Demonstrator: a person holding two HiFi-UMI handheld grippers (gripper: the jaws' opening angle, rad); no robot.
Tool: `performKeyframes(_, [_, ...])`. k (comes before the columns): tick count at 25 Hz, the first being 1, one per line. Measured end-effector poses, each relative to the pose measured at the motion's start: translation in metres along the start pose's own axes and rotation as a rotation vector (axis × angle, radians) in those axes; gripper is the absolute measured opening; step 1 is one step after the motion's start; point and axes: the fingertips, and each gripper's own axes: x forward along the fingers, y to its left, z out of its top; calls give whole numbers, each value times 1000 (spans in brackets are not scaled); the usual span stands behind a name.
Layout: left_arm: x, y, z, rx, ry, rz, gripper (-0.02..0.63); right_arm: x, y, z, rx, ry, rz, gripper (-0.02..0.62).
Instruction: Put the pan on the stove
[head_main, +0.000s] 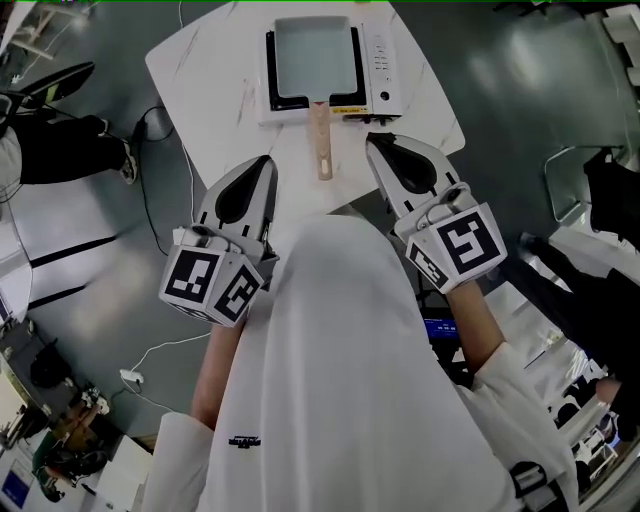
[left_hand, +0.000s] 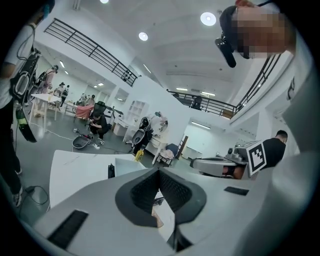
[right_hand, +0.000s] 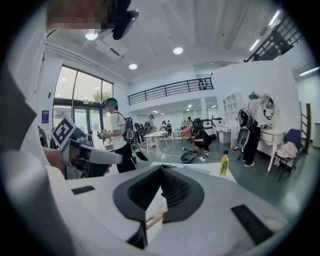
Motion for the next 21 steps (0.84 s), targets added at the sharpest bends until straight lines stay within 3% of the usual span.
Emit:
performKeyframes(17, [7,-2,-8,24,48,-46,0,1,3,-6,17,23,-27,5])
performKeyframes(21, [4,3,-2,93,22,10,0,1,5,-6,13,28,-26,5])
